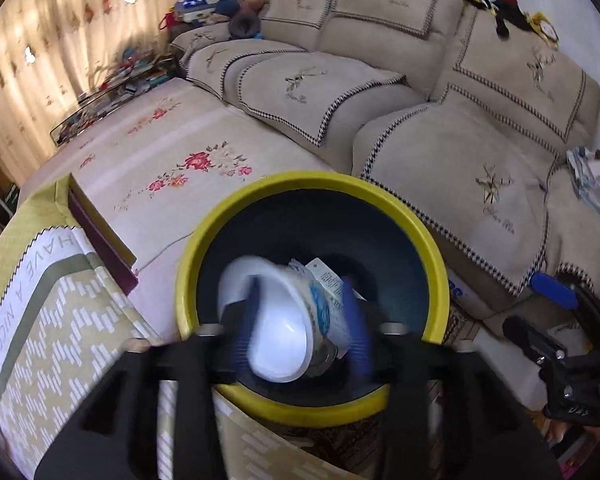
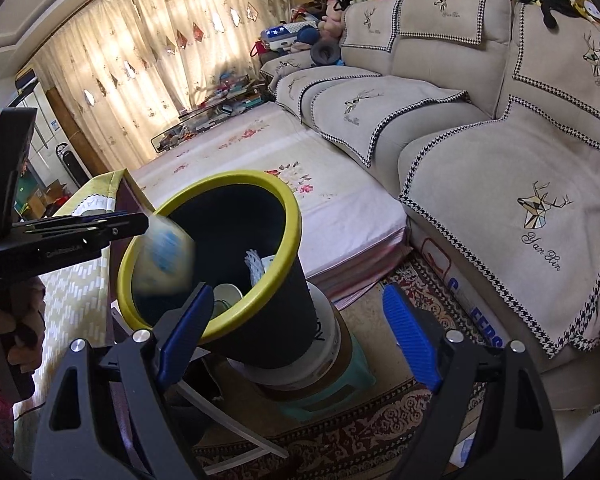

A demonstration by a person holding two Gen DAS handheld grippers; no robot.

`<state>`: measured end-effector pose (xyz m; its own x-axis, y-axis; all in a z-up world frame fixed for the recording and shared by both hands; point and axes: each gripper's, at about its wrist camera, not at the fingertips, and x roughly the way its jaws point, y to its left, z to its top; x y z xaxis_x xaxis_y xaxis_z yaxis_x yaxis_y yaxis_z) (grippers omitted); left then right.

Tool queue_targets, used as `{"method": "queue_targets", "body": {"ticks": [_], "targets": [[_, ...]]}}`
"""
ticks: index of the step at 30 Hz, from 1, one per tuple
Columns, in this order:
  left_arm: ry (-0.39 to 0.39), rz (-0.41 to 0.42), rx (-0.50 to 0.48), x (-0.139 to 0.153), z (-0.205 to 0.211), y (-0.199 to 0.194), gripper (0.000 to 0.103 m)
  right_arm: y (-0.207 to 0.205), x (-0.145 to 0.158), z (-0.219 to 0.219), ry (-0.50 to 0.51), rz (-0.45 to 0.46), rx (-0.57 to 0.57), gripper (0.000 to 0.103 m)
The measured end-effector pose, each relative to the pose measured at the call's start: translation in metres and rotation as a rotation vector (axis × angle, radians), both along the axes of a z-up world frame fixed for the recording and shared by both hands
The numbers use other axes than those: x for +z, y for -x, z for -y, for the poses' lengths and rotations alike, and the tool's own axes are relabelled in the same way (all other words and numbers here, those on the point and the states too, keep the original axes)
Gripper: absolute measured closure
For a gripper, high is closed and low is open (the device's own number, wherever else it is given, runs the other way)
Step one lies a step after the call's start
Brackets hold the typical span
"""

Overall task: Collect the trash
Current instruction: 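Carry the plastic cup over the bin and open the left gripper, then move both grippers back toward the table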

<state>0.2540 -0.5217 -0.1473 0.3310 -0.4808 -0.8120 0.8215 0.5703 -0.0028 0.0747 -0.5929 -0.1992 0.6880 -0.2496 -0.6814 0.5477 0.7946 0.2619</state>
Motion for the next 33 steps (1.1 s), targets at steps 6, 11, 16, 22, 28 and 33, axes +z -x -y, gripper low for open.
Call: {"method": "queue_targets", "body": {"ticks": [6, 11, 16, 22, 28, 33], "targets": [[0.084, 0.064, 0.041, 0.036, -0.043, 0.016, 0.026, -0.003, -0.001, -0.007, -0.010, 0.002, 0.018, 0.021], [0.210, 0.112, 0.123, 0.080, -0.110, 0.037, 0.009, -0.007, 0.003, -0.017, -0.006, 0.006, 0.040, 0.021], [0.275, 0.177, 0.235, 0.112, -0.186, 0.057, 0.005, -0.010, 0.011, -0.031, 0.013, 0.006, 0.068, 0.019], [0.315, 0.237, 0.370, 0.131, -0.282, 0.079, 0.005, -0.018, 0.027, -0.058, 0.043, 0.017, 0.123, 0.018], [0.328, 0.311, 0.517, 0.144, -0.371, 0.109, 0.005, -0.035, 0.048, -0.099, 0.091, 0.023, 0.209, 0.017], [0.337, 0.326, 0.645, 0.142, -0.451, 0.126, 0.005, -0.055, 0.061, -0.144, 0.132, 0.021, 0.305, 0.017]]}}
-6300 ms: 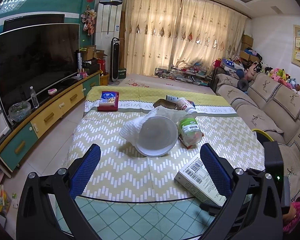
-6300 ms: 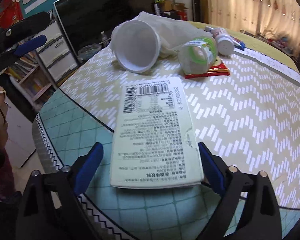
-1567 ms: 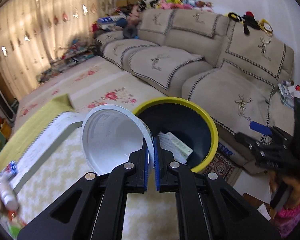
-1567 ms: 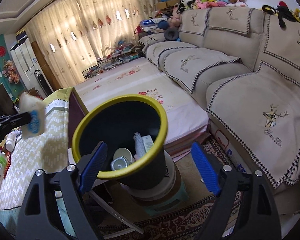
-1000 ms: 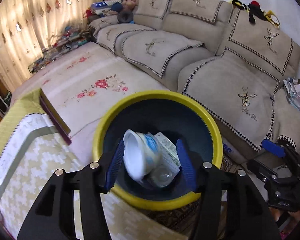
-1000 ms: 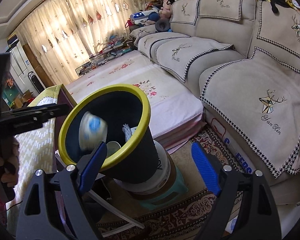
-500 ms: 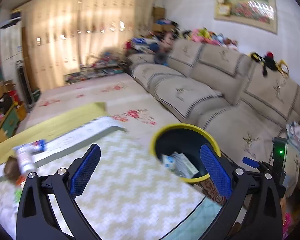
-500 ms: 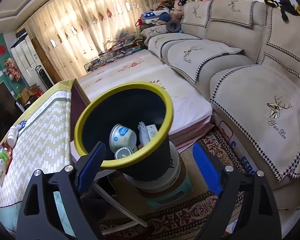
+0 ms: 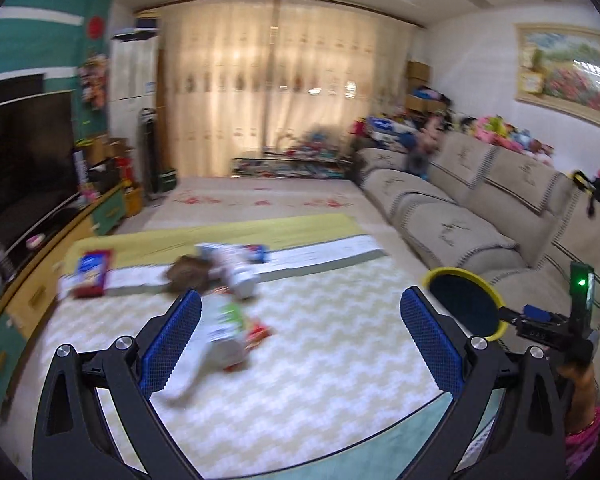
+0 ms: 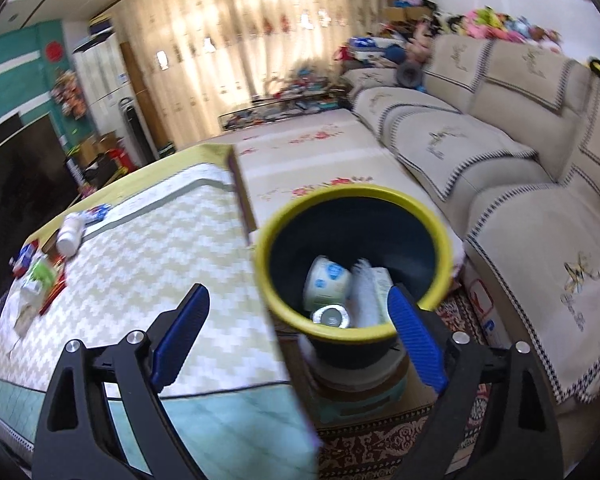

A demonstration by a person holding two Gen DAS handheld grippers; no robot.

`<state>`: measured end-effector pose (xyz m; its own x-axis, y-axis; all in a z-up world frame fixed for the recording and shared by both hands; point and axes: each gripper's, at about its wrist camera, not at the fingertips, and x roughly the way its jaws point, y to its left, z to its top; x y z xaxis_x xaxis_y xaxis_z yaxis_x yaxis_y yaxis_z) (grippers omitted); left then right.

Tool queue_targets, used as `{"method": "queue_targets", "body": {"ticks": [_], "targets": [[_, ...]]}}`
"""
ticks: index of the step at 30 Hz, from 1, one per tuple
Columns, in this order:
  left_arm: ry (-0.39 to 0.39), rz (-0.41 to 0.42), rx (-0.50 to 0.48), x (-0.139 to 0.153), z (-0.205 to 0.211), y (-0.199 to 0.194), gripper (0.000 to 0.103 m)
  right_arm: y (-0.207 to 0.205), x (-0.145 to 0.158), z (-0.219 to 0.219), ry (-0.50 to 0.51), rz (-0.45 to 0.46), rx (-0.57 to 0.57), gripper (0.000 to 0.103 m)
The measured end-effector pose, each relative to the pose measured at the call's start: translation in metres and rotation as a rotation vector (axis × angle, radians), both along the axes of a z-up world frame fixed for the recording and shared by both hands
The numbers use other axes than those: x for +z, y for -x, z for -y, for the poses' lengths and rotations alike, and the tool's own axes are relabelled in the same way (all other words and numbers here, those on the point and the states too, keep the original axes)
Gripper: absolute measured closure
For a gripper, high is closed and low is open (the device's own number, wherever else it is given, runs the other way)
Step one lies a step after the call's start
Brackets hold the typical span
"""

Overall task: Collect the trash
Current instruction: 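Move both grippers back toward the table, then grasp the clear green-labelled plastic jar with the right gripper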

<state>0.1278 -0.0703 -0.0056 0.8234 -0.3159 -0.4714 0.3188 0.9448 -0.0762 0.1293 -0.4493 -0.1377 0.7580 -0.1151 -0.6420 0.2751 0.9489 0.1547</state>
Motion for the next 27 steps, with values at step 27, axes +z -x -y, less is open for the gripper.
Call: {"method": "queue_targets", "body": {"ticks": [27], "targets": [[0.022, -0.039, 0.398, -0.047, -0.194, 0.032, 0.005, -0.106, -0.005, -0.320, 0.165, -0.092, 0.629, 0.017]]}}
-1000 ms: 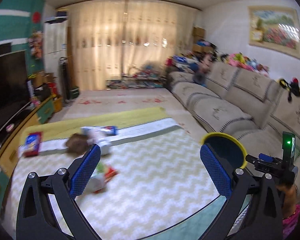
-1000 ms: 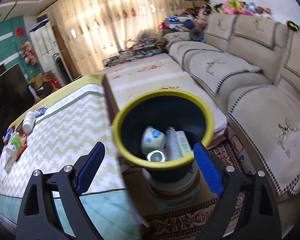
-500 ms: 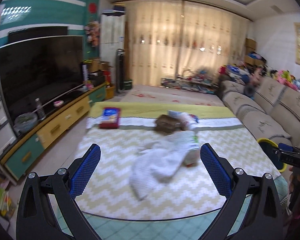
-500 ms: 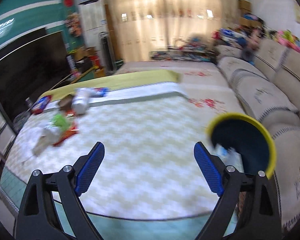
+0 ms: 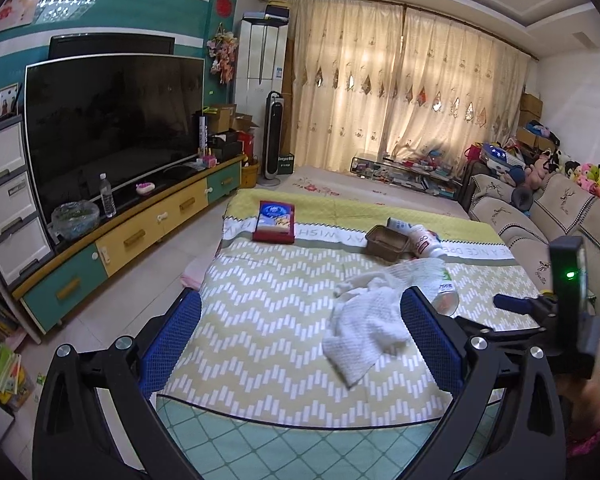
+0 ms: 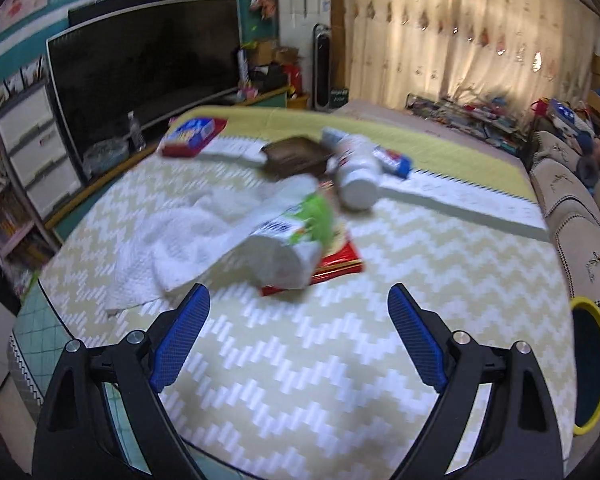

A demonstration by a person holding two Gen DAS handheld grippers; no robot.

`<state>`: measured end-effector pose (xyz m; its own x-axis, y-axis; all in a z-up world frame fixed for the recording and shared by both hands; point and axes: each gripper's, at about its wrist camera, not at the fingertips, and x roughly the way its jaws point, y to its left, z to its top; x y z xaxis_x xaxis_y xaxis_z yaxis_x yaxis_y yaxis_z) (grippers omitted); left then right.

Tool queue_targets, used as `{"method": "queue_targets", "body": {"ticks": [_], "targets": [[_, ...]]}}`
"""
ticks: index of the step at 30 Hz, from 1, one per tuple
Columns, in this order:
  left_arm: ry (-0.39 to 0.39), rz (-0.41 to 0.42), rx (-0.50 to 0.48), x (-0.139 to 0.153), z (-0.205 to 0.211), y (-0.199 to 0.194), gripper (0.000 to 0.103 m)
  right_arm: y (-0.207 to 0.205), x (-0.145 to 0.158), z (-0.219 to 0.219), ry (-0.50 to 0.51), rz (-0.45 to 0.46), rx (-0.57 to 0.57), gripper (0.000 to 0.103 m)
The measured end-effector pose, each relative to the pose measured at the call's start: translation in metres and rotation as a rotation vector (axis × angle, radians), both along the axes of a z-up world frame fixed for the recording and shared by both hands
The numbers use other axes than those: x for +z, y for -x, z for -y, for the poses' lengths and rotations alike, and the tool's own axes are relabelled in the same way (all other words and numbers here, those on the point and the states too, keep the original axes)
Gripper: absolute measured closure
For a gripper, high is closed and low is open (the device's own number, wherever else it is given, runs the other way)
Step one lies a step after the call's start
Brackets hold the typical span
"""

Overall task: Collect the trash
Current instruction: 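Grasp the clear green-labelled plastic jar with the right gripper, then carry the jar over the bin and open the right gripper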

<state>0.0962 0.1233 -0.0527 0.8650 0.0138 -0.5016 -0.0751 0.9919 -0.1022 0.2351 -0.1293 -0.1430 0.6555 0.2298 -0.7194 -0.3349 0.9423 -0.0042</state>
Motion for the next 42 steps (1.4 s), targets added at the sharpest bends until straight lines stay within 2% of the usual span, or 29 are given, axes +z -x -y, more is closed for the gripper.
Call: {"method": "queue_targets", "body": {"ticks": [5, 11, 17, 18, 19, 25, 31, 42], "targets": [[0.021, -0.015, 0.000, -0.009, -0.006, -0.004, 0.005, -0.018, -0.012, -0.018, 0.060, 0.008, -0.024, 0.017], [0.024, -0.023, -0.004, -0.012, -0.004, -0.007, 0.005, -0.041, -0.026, -0.022, 0.119, -0.012, -0.059, 0.033], [0.033, -0.037, -0.013, -0.015, 0.000, -0.010, 0.005, -0.047, -0.028, -0.022, 0.111, -0.008, -0.055, 0.035], [0.033, -0.039, -0.017, -0.016, 0.002, -0.011, 0.005, -0.047, -0.026, -0.022, 0.105, -0.003, -0.051, 0.040], [0.034, -0.040, -0.020, -0.016, 0.002, -0.010, 0.005, -0.047, -0.025, -0.021, 0.099, 0.000, -0.051, 0.050], [0.020, -0.038, -0.035, -0.016, 0.012, -0.011, 0.005, -0.038, -0.005, 0.000, 0.019, 0.006, -0.056, 0.052], [0.022, -0.042, -0.049, -0.015, 0.020, -0.014, 0.005, -0.013, 0.018, 0.034, -0.065, 0.013, -0.061, 0.053], [-0.005, -0.049, -0.112, -0.012, 0.052, -0.017, 0.005, 0.035, 0.033, 0.103, -0.158, 0.039, -0.135, 0.054]]}}
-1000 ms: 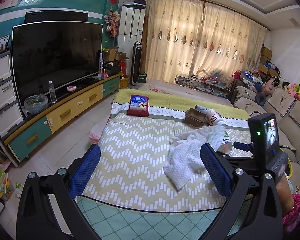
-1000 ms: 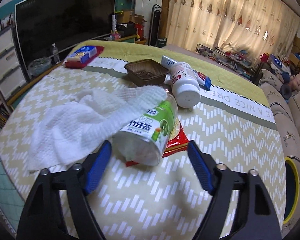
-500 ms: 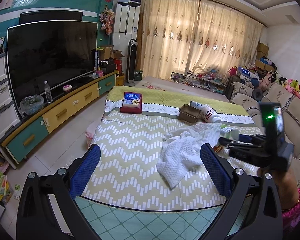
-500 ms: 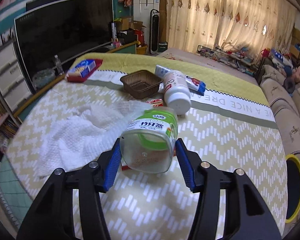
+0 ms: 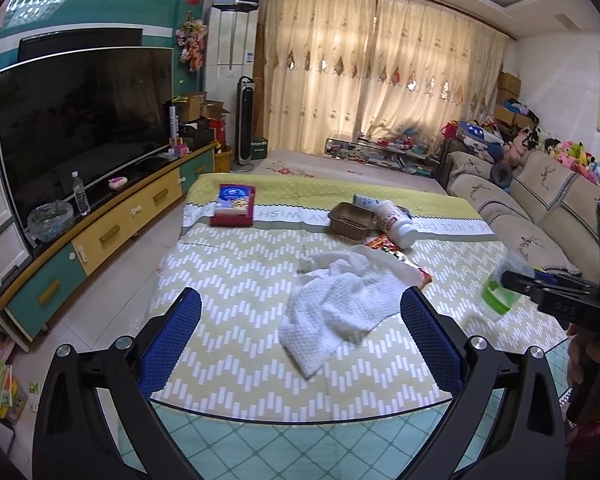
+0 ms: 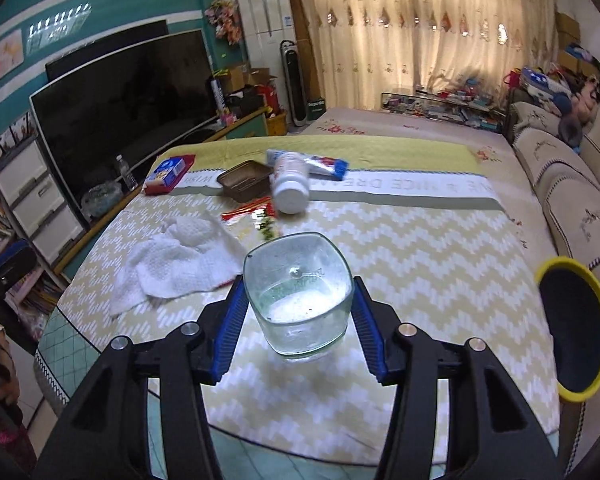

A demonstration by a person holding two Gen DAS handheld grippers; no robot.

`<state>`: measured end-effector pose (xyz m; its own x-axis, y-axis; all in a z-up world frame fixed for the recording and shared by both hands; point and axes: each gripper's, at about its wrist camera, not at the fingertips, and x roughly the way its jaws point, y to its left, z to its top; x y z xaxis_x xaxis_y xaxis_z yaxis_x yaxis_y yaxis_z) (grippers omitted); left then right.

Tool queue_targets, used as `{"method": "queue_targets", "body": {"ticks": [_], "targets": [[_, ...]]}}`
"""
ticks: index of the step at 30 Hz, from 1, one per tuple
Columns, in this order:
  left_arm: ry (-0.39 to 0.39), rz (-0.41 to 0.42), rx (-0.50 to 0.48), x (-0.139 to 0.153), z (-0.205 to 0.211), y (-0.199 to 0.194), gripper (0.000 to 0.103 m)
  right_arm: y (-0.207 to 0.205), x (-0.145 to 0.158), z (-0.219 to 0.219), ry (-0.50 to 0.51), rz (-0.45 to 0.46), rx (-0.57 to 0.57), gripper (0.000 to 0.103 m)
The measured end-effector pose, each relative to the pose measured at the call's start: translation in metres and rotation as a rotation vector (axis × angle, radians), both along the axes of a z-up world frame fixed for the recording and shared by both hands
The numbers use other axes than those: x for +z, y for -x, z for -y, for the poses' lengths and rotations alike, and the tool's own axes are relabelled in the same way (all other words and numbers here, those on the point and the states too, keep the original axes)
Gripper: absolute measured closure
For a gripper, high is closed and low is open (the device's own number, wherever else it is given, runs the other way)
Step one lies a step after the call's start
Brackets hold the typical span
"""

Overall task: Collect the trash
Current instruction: 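Carry the jar over the bin and open the right gripper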

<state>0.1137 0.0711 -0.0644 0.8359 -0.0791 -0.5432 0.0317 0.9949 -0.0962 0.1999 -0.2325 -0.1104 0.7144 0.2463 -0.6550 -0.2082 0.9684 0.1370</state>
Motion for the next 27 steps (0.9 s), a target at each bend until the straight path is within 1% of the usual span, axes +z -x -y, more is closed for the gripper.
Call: {"method": "queue_targets", "body": {"ticks": [3, 11, 15, 19, 24, 27], "targets": [[0.000, -0.004, -0.020, 0.001, 0.009, -0.002, 0.005, 0.006, 0.001, 0.023, -0.023, 0.005, -0.038, 0.054], [0.015, -0.018, -0.078, 0.001, 0.044, -0.013, 0.005, 0.016, 0.006, 0.081, -0.043, 0.035, -0.139, 0.054], [0.013, -0.028, -0.099, -0.001, 0.060, -0.022, 0.005, 0.019, 0.009, 0.117, -0.048, 0.051, -0.200, 0.054], [0.001, -0.040, -0.115, -0.007, 0.075, -0.030, 0.005, 0.017, 0.010, 0.160, -0.044, 0.058, -0.285, 0.054], [-0.010, -0.069, -0.116, -0.016, 0.083, -0.044, 0.005, 0.002, -0.001, 0.215, -0.022, 0.032, -0.407, 0.054], [-0.016, -0.084, -0.107, -0.021, 0.086, -0.052, 0.005, -0.014, -0.020, 0.249, -0.015, -0.011, -0.479, 0.054]]}}
